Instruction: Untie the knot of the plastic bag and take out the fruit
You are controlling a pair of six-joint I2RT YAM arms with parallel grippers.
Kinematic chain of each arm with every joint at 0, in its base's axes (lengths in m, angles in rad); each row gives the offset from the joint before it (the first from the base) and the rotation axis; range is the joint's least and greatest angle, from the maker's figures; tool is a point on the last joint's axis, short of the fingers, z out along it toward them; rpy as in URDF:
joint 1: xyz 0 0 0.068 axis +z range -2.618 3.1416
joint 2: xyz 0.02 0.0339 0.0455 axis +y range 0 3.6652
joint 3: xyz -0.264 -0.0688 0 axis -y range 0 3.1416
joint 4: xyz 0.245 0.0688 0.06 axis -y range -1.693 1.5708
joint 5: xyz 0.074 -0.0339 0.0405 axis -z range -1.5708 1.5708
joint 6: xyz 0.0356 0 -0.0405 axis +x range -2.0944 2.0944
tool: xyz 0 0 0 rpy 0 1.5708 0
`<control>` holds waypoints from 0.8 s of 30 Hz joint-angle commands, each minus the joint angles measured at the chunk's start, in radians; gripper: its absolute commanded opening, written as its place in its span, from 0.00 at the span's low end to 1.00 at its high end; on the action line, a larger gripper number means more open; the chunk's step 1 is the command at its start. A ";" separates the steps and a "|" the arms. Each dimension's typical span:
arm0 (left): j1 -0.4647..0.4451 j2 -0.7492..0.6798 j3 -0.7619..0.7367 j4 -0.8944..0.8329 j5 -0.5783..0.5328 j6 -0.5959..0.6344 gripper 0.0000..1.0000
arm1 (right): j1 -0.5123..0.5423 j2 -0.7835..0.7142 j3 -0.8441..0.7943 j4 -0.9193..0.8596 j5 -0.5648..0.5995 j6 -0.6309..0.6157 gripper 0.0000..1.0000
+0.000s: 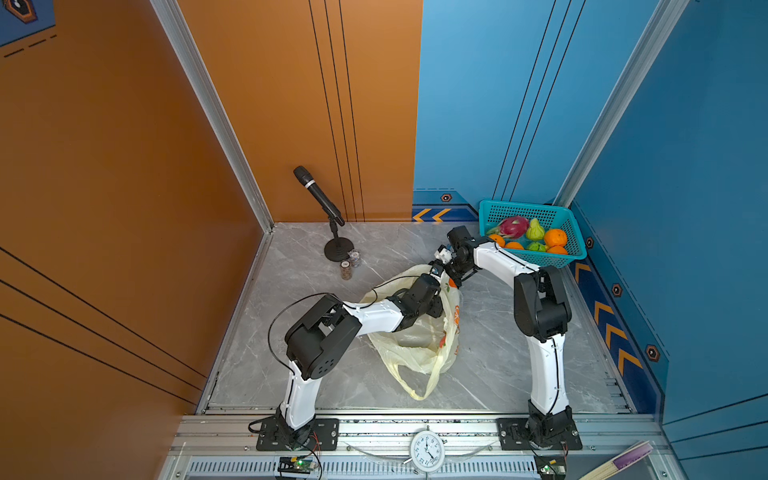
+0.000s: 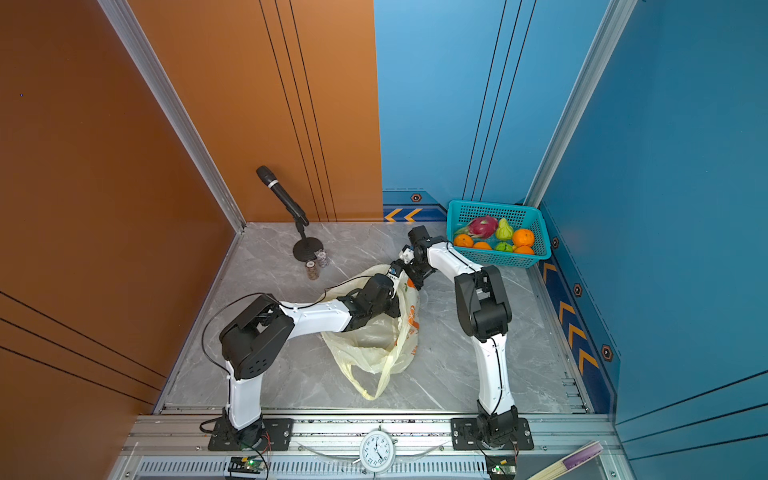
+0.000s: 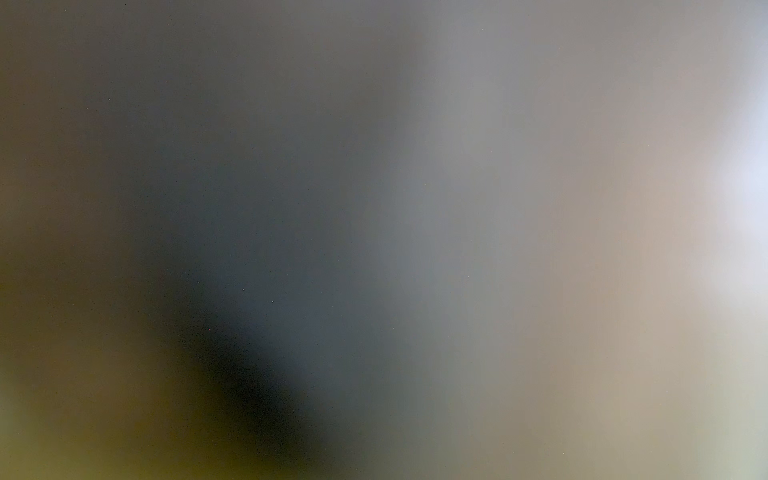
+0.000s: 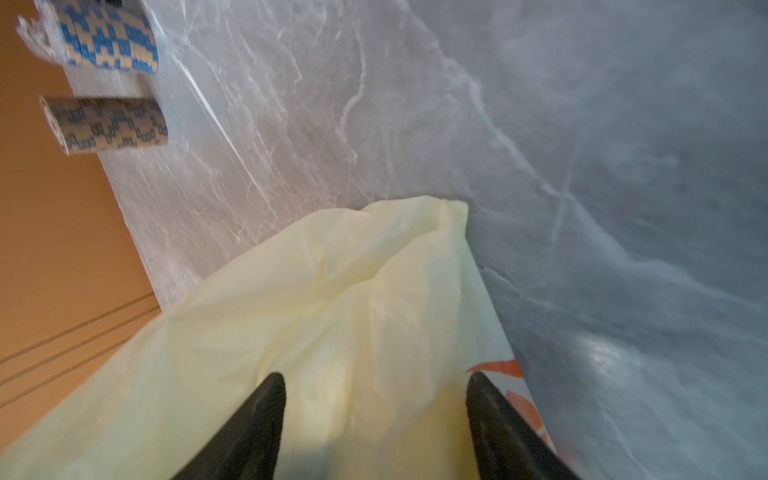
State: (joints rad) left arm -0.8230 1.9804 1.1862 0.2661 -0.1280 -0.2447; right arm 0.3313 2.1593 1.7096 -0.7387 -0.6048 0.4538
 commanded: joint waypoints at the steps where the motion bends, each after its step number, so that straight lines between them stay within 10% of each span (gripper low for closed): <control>1: 0.014 -0.017 -0.009 -0.027 0.039 -0.019 0.51 | -0.019 -0.137 -0.036 0.033 0.059 0.037 0.76; 24: 0.005 -0.119 -0.049 -0.054 0.069 -0.025 0.44 | -0.133 -0.794 -0.491 0.204 0.150 0.190 0.98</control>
State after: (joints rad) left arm -0.8238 1.8832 1.1316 0.2329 -0.0746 -0.2600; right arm 0.2020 1.4517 1.2697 -0.5583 -0.4683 0.6170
